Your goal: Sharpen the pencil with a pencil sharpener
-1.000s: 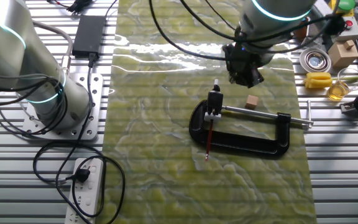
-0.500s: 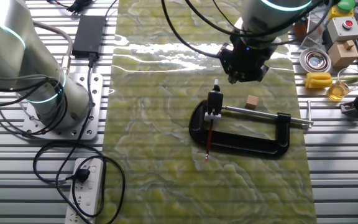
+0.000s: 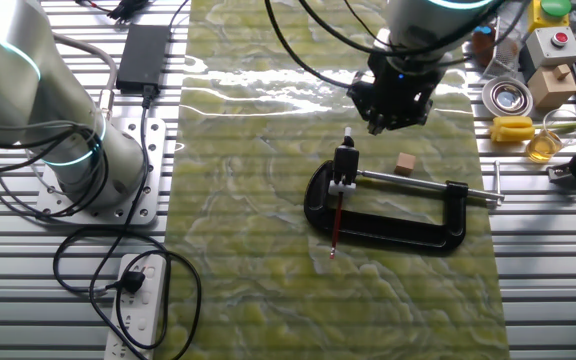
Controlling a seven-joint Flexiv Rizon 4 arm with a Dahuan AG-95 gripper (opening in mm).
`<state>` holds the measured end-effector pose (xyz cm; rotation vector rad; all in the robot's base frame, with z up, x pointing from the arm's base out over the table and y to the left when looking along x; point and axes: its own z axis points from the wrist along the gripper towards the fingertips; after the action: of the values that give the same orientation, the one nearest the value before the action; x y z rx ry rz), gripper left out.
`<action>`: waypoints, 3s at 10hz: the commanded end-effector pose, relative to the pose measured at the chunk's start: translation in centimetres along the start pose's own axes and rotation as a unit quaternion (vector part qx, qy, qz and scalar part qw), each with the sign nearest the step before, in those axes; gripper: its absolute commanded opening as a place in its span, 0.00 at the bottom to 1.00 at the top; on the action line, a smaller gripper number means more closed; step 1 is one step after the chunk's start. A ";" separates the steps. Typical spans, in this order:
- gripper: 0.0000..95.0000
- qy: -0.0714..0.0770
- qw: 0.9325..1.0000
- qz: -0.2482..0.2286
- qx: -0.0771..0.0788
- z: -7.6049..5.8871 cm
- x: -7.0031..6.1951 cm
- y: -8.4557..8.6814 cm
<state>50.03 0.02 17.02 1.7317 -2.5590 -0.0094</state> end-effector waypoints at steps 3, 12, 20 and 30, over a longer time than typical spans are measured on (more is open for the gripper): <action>0.00 -0.015 0.999 -0.041 0.014 0.0 0.0 0.0; 0.20 -0.022 0.983 -0.181 0.011 0.0 -1.2 1.0; 0.20 -0.010 0.977 -0.211 0.018 2.6 -2.6 3.5; 0.20 -0.012 0.983 -0.182 0.017 6.0 -3.3 3.3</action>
<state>48.09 4.14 10.81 2.1955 -2.2340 -0.0041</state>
